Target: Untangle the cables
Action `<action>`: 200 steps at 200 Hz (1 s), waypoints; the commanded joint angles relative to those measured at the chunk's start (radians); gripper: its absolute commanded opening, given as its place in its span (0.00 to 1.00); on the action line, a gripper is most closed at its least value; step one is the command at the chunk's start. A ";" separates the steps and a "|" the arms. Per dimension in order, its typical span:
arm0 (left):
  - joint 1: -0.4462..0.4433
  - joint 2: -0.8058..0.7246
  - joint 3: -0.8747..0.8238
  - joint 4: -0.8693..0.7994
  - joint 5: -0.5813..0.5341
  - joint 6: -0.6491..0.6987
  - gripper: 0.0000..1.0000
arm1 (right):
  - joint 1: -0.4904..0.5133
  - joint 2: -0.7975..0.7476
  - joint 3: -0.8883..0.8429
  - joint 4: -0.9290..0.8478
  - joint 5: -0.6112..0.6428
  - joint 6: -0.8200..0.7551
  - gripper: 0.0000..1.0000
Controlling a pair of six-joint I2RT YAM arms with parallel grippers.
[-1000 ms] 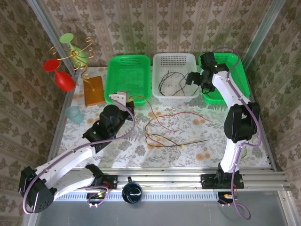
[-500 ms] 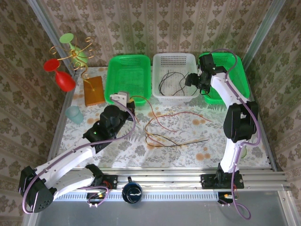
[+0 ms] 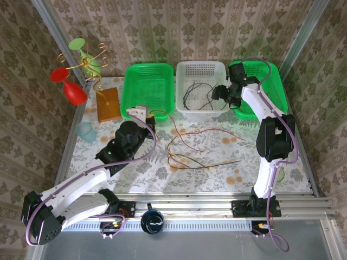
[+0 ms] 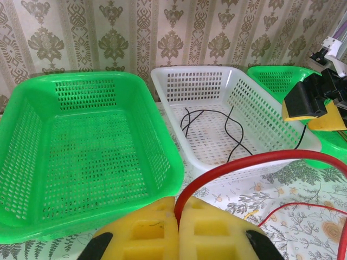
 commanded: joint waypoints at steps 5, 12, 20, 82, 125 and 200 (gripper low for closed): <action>-0.008 -0.002 0.027 0.027 -0.017 -0.010 0.00 | -0.001 0.022 0.029 0.013 -0.047 0.008 0.76; -0.009 -0.001 0.027 0.029 -0.016 -0.010 0.00 | -0.001 0.026 0.031 0.012 -0.052 0.010 0.76; -0.009 0.001 0.026 0.029 -0.015 -0.010 0.00 | 0.000 0.032 0.035 0.012 -0.055 0.013 0.75; -0.011 -0.008 0.022 0.028 -0.023 -0.010 0.00 | 0.007 -0.008 -0.001 0.051 0.007 0.019 0.80; -0.011 -0.004 0.023 0.032 -0.022 -0.010 0.00 | 0.005 -0.029 -0.018 0.064 0.039 0.014 0.86; -0.012 -0.015 0.016 0.027 -0.026 -0.008 0.00 | 0.005 0.023 0.026 0.042 -0.011 0.009 0.87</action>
